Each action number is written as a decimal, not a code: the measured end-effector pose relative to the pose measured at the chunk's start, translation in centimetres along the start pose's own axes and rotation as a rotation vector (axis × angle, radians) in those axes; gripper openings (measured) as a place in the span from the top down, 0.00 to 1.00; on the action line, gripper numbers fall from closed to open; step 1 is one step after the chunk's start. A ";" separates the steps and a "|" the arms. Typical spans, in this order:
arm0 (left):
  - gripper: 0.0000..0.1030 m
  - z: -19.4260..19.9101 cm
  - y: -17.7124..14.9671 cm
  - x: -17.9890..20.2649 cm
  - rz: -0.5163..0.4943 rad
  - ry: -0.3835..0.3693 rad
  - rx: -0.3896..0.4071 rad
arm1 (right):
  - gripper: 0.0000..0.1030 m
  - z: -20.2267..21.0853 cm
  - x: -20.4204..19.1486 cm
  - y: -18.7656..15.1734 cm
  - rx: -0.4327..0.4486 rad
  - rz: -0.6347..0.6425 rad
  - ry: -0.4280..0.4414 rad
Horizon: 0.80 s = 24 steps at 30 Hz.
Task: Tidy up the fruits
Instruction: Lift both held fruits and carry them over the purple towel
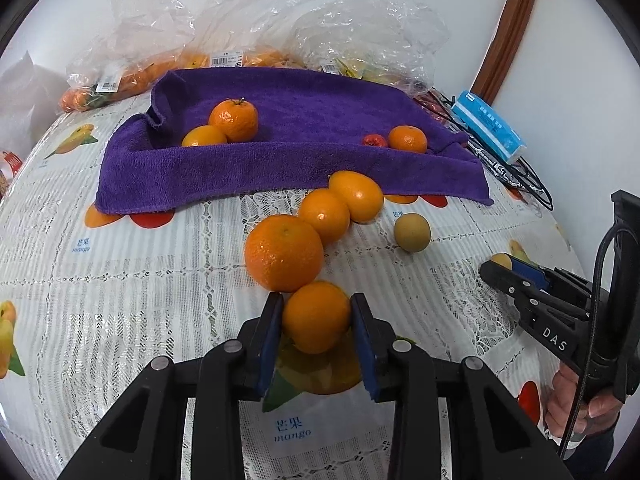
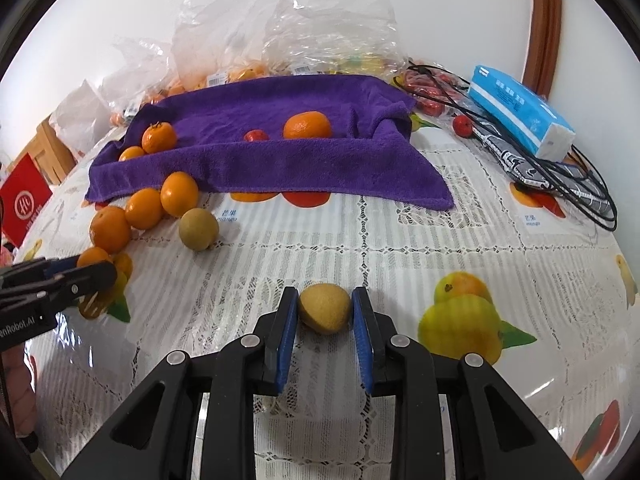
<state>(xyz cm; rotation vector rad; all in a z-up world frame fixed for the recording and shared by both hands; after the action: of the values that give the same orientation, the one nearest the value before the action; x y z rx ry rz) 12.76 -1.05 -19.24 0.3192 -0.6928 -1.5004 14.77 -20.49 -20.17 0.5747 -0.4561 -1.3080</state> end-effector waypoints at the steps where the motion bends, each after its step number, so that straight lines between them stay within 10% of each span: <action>1: 0.69 0.0 0.0 0.0 0.003 0.000 0.004 | 0.73 0.0 0.0 0.0 -0.001 0.002 0.000; 24: 0.69 4.0 3.4 -1.3 0.020 -0.032 0.115 | 0.74 2.9 -0.4 4.3 0.096 0.015 -0.009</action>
<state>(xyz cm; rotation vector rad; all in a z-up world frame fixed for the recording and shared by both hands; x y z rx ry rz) 13.20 1.38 -14.47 0.3756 -0.8072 -1.4522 16.12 -19.84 -15.20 0.6447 -0.5317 -1.2798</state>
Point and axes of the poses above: each gripper's, at about its wrist camera, not at the fingertips, and z roughly against the way its jaws point, x to its right, y to its top, the point moved 2 cm from there along -z, roughly the way its jaws point, and after that the axes turned 2 degrees about z, right-handed, at the moved point
